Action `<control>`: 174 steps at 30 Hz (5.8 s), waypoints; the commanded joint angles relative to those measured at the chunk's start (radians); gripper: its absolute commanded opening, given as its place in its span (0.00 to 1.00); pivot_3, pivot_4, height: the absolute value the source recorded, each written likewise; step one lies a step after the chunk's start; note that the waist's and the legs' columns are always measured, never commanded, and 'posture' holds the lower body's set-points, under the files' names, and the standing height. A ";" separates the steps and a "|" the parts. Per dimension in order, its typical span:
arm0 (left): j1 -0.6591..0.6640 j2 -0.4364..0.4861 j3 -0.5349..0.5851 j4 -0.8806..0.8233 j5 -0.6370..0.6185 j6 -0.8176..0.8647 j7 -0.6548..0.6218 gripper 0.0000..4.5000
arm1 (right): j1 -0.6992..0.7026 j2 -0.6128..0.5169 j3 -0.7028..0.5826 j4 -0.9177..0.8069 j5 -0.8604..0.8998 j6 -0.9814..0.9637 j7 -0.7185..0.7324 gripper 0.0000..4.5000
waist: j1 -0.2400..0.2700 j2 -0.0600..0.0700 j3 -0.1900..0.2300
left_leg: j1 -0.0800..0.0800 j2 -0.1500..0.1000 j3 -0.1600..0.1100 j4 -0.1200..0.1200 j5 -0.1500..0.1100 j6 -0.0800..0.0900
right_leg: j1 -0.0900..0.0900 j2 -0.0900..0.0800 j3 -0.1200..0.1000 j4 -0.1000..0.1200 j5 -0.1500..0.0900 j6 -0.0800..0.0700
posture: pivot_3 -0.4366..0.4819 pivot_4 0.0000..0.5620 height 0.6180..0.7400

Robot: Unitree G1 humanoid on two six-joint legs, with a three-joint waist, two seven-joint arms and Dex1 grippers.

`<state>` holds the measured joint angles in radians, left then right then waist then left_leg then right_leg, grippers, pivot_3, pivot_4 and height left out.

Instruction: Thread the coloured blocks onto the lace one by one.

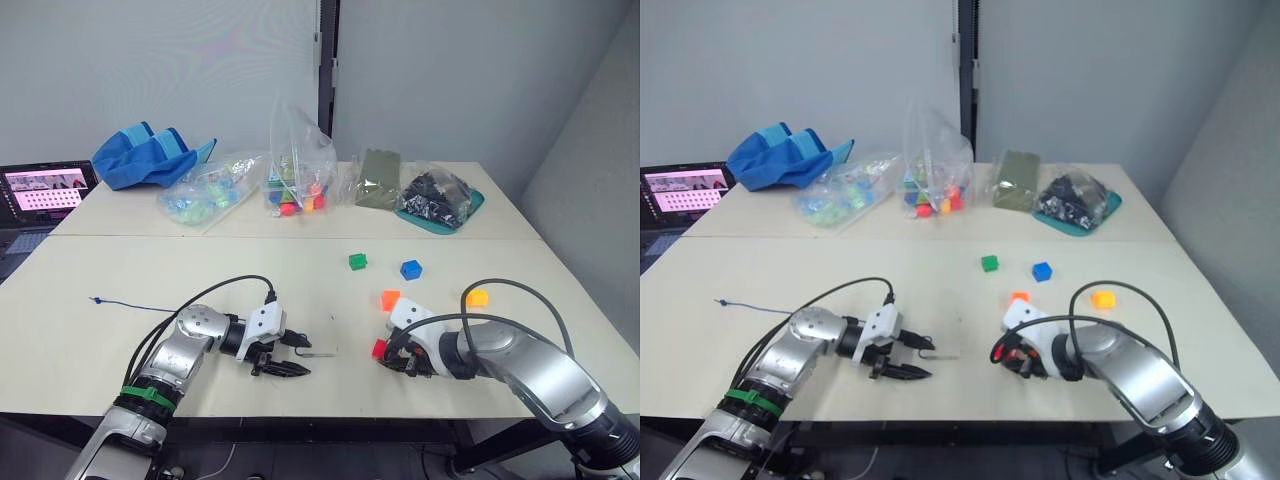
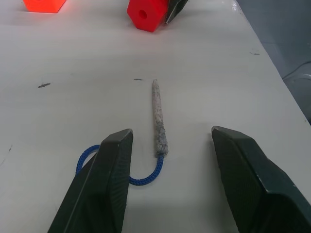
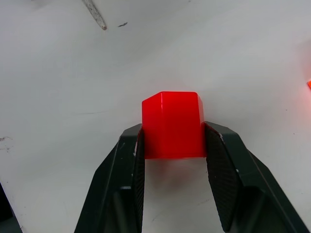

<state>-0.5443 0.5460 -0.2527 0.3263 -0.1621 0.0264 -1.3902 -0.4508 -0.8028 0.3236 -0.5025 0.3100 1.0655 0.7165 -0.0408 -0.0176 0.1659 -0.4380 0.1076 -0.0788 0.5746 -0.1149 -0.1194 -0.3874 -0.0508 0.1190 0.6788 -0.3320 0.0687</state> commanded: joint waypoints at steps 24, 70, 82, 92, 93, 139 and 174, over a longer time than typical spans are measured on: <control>-0.085 -0.048 0.028 0.021 -0.049 0.039 -0.015 0.00 | 0.047 -0.014 0.021 0.016 -0.052 -0.163 0.069 0.28 | -0.004 0.000 0.000 | 0.000 0.000 0.000 0.000 0.000 0.000 | 0.000 0.000 0.000 0.000 0.000 0.000 | 0.48 0.27 1.00; -0.149 -0.033 -0.037 -0.009 0.023 0.044 -0.028 0.00 | 0.058 0.013 0.027 0.023 -0.098 -0.207 0.101 0.28 | -0.006 -0.001 -0.001 | 0.001 0.000 0.000 0.000 0.000 0.000 | 0.001 0.000 0.000 0.001 0.000 0.000 | 0.48 0.27 1.00; -0.141 -0.055 -0.068 0.054 0.094 0.009 0.028 0.44 | 0.051 0.011 0.021 0.027 -0.108 -0.199 0.104 0.28 | -0.005 -0.001 -0.001 | 0.001 0.000 0.000 0.000 0.000 0.000 | 0.001 0.000 0.000 0.000 0.000 0.000 | 0.48 0.27 1.00; -0.137 -0.079 -0.059 0.093 0.083 -0.019 0.047 0.51 | 0.051 0.015 0.022 0.023 -0.114 -0.193 0.102 0.28 | -0.004 -0.001 -0.001 | 0.001 0.000 0.000 0.000 0.000 0.000 | 0.001 0.000 0.000 0.000 0.000 0.000 | 0.48 0.27 1.00; -0.136 -0.082 -0.057 0.093 0.082 -0.019 0.049 0.51 | 0.051 0.015 0.021 0.022 -0.114 -0.192 0.102 0.28 | -0.004 -0.001 -0.001 | 0.001 0.000 0.000 0.000 0.000 0.000 | 0.001 0.000 0.000 0.000 0.000 0.000 | 0.48 0.27 1.00; -0.269 -0.138 -0.175 0.003 0.189 0.065 0.048 0.00 | 0.055 0.015 0.041 -0.004 -0.127 -0.196 0.124 0.28 | -0.005 -0.001 -0.001 | 0.001 0.000 0.000 0.000 0.000 0.000 | 0.001 0.000 0.000 0.000 0.000 0.000 | 0.48 0.27 1.00; -0.284 -0.208 -0.185 0.024 0.212 0.030 0.062 0.58 | 0.065 0.035 0.050 0.025 -0.138 -0.265 0.154 0.28 | -0.005 -0.001 -0.001 | 0.001 0.000 0.000 0.000 0.000 0.000 | 0.001 0.000 0.000 0.000 0.000 0.000 | 0.48 0.27 1.00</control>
<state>-0.8107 0.3227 -0.4555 0.3834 0.0585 0.0798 -1.3247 -0.3892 -0.7750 0.3504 -0.4660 0.1673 0.8129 0.8513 -0.0454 -0.0190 0.1654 -0.4369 0.1075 -0.0787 0.5750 -0.1149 -0.1194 -0.3863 -0.0505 0.1195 0.6792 -0.3319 0.0691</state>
